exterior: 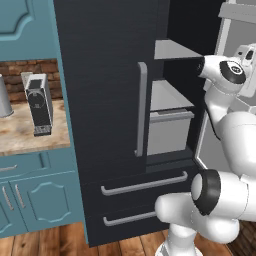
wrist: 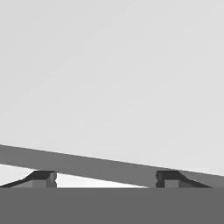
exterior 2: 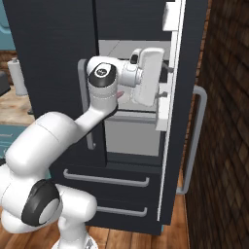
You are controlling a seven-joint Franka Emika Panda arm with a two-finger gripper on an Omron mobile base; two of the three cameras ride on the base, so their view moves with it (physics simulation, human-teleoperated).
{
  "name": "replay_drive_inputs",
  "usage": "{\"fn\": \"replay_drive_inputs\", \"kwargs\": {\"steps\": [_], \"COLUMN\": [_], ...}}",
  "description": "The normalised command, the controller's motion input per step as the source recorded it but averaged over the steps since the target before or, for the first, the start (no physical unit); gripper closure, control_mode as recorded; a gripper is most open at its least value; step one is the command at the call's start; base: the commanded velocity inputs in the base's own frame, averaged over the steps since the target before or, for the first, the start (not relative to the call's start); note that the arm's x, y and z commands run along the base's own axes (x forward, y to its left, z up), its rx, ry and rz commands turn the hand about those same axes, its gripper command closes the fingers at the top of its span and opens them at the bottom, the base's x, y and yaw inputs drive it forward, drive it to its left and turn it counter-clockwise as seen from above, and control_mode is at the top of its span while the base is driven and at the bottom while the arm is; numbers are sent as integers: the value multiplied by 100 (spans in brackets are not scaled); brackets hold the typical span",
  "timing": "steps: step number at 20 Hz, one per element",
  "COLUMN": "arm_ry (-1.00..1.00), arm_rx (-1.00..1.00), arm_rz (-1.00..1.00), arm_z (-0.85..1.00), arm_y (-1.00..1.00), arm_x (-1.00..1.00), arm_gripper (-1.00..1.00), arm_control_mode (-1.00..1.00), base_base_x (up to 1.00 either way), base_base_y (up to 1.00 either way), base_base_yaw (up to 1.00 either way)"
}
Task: Retrieve the steak from the fridge and place it on the saucepan with marinade on the stove.
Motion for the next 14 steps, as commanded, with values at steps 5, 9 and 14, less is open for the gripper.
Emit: {"fn": "replay_drive_inputs", "kwargs": {"steps": [5, 9, 14], "arm_ry": [-31, -35, -36], "arm_rx": [7, 11, 12], "arm_rz": [0, 0, 2], "arm_z": [-1, 15, 5], "arm_y": [57, 96, 100], "arm_x": [-84, -76, -69], "arm_gripper": [-100, -100, -100], "arm_control_mode": [-100, -100, -100], "base_base_x": [0, 0, 0], "base_base_y": [0, 0, 0], "base_base_yaw": [0, 0, 0]}}
